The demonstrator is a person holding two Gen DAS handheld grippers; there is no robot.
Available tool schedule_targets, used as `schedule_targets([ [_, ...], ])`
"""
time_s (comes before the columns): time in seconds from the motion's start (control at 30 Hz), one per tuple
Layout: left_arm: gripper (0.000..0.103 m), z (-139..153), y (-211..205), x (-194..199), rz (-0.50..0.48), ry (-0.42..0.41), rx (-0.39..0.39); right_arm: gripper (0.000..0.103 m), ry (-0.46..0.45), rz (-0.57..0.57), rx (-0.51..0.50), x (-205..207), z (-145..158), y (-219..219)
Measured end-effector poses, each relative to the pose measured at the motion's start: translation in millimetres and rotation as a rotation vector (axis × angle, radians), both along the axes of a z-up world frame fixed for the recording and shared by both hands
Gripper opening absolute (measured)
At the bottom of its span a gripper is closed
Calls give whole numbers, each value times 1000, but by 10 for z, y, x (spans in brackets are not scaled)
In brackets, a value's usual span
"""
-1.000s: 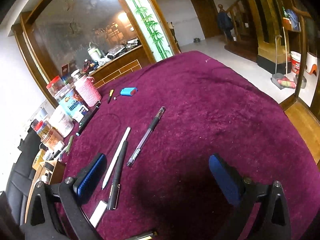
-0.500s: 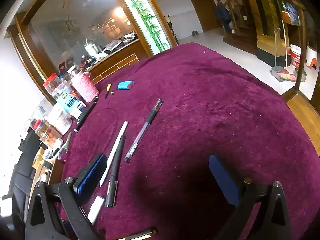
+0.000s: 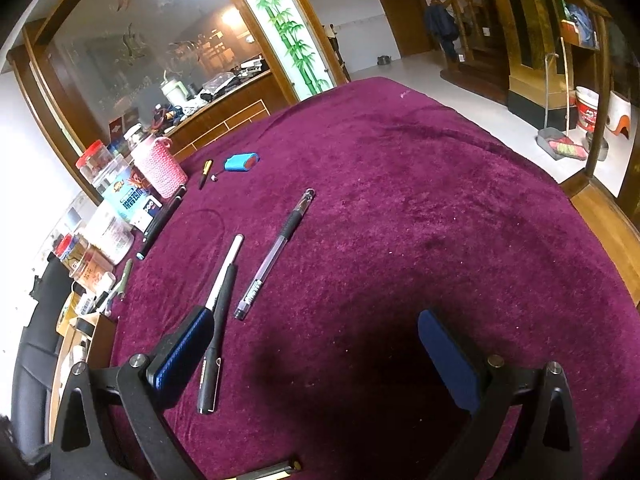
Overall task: Organize rigid objects
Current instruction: 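Lift the white paint marker with the left gripper while the right gripper moves to the pens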
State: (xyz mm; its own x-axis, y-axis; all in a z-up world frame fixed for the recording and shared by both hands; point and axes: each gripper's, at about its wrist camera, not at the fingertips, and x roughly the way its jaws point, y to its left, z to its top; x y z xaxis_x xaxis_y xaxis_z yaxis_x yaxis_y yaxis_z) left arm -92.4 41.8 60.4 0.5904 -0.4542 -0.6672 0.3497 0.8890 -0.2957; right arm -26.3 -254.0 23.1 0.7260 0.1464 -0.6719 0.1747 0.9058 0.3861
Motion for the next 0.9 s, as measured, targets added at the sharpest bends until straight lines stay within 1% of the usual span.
schedule_targets([
  [0.07,14,142,92,-133,9,-52,-2,102,7,1,4,4,-14,-5],
  [0.17,14,259,255,-283,41,-110,23,102,17,-10,8,-2,-37,-29],
  [0.27,14,280,472,-379,85,-109,10,102,24,-27,21,2,-65,-82],
  [0.37,14,321,709,-544,120,-101,-21,102,38,-34,51,6,-116,-146],
  [0.43,14,386,904,-708,141,-107,-50,102,48,-33,86,17,-156,-193],
  [0.53,14,543,1225,-1004,197,-134,-76,102,26,-40,124,-21,-165,-256],
  [0.73,14,910,1823,-1627,327,-235,-83,102,39,-46,68,5,-154,-183],
  [0.9,14,1026,2058,-1920,389,-280,-106,102,42,-48,58,7,-159,-176],
])
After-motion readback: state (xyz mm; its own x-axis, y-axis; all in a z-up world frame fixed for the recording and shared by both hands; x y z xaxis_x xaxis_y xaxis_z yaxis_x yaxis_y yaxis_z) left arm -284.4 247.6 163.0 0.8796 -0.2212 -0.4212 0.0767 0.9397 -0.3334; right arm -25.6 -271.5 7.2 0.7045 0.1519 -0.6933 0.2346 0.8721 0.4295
